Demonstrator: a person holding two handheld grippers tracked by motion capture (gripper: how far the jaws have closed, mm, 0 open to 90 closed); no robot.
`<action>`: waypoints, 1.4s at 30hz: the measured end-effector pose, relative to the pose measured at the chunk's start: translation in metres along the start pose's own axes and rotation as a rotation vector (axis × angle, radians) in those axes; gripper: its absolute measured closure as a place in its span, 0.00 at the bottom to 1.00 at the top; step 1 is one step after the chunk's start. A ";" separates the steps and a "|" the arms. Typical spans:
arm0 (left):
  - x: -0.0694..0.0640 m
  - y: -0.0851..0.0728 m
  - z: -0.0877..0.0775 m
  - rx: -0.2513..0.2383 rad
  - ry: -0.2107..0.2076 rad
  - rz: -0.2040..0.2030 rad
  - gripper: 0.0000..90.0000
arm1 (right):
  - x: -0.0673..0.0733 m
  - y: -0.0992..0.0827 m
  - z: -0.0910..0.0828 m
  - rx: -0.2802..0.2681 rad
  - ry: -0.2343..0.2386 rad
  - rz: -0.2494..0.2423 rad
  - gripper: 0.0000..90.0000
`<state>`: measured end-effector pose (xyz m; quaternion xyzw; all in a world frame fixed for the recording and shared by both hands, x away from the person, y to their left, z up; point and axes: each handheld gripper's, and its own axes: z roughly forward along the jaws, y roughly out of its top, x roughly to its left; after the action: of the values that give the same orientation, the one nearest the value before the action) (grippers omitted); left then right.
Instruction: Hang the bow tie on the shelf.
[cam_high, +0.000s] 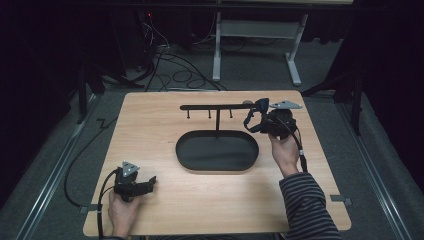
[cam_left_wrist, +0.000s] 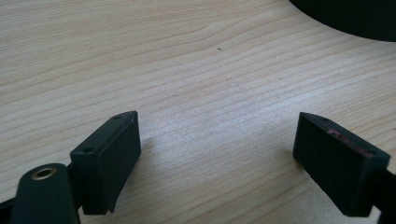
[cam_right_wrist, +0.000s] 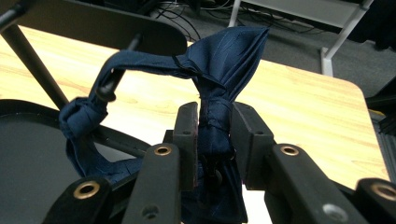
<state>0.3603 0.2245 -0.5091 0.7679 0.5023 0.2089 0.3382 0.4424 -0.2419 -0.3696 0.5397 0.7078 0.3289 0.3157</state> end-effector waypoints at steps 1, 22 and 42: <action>0.000 0.000 0.000 0.000 0.000 0.000 0.17 | 0.000 0.000 0.000 0.001 0.001 0.005 0.82; 0.000 0.000 0.000 -0.001 0.001 0.000 0.17 | 0.004 -0.012 0.009 0.020 0.053 0.023 0.77; 0.000 0.000 0.000 -0.002 0.001 0.000 0.17 | 0.005 -0.012 0.005 0.001 0.130 0.030 0.56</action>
<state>0.3603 0.2245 -0.5092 0.7675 0.5024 0.2096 0.3386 0.4390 -0.2390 -0.3831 0.5278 0.7189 0.3673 0.2640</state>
